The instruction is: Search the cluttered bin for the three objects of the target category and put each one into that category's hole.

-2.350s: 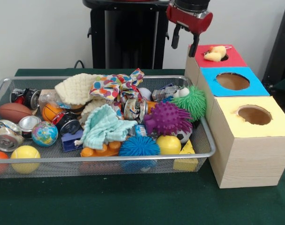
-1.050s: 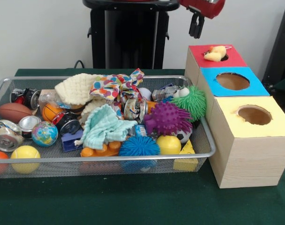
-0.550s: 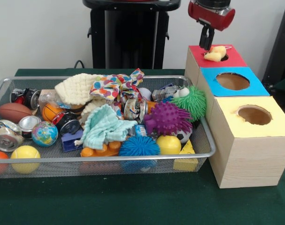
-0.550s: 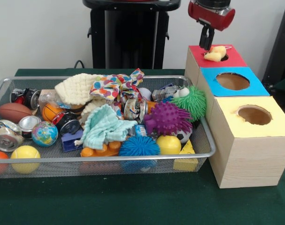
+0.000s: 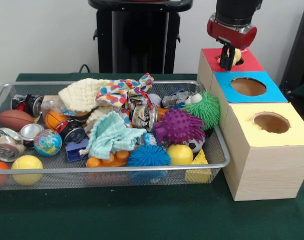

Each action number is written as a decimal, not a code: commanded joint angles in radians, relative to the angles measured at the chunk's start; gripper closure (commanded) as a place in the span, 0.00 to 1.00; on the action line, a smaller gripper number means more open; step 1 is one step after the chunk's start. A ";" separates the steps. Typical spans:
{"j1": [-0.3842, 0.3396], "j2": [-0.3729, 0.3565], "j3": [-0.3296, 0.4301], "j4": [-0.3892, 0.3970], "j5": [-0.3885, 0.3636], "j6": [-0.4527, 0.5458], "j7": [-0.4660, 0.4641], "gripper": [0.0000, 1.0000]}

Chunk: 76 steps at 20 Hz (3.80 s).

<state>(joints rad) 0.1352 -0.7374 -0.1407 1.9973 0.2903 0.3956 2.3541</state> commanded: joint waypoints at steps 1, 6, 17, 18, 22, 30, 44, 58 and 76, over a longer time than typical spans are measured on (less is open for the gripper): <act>0.004 0.064 0.107 0.031 0.109 -0.087 0.231 1.00; 0.008 0.034 0.094 0.037 0.124 -0.030 0.204 1.00; 0.027 -0.140 -0.027 -0.017 0.020 0.315 0.152 1.00; 0.035 -0.156 -0.043 -0.029 0.006 0.350 0.154 1.00; 0.041 -0.186 -0.079 -0.062 -0.035 0.412 0.132 1.00; 0.058 -0.160 -0.075 0.041 -0.008 0.269 0.162 1.00; 0.100 -0.151 -0.068 0.175 0.061 0.122 0.221 1.00; 0.097 -0.064 0.001 0.233 0.146 -0.078 0.223 1.00; 0.178 0.002 0.007 0.164 0.273 -0.071 0.292 1.00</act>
<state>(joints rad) 0.2853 -0.7843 -0.2038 2.2071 0.4735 0.3249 2.3543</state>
